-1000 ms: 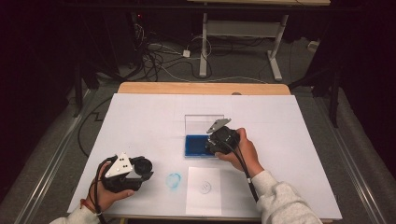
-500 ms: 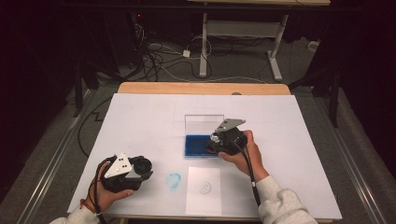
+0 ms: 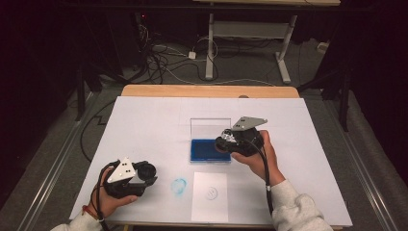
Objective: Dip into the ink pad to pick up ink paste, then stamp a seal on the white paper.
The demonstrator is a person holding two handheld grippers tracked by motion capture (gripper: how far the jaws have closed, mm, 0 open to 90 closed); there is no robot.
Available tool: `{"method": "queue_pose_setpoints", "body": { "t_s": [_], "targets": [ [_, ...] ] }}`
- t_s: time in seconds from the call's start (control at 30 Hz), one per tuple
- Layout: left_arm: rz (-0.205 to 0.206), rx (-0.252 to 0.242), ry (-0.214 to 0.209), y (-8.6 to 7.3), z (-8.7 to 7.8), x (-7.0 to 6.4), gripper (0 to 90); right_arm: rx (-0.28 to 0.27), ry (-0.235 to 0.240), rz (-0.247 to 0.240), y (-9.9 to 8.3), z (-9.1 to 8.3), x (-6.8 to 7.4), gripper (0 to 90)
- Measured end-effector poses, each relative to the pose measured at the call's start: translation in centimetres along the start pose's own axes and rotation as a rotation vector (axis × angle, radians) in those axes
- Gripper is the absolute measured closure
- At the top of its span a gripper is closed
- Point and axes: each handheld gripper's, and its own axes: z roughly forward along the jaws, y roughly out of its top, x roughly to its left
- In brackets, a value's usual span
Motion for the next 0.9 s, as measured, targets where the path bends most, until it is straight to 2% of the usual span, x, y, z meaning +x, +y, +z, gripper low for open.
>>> {"method": "queue_pose_setpoints", "body": {
  "t_s": [0.23, 0.7, 0.9],
  "targets": [
    [0.000, 0.000, -0.001, -0.1, -0.1, 0.1, 36.4, -0.024, 0.000, -0.018, 0.5, -1.0, 0.2, 57.0],
    [0.008, 0.007, -0.008, 0.0, 0.0, 0.0, 36.4, -0.072, 0.001, -0.018, 1.1, -3.5, 0.3, 57.0],
    [0.009, 0.015, -0.005, 0.0, 0.1, -0.1, 36.4, -0.083, 0.007, -0.020, 1.2, -3.8, 0.4, 57.1]
  ]
}}
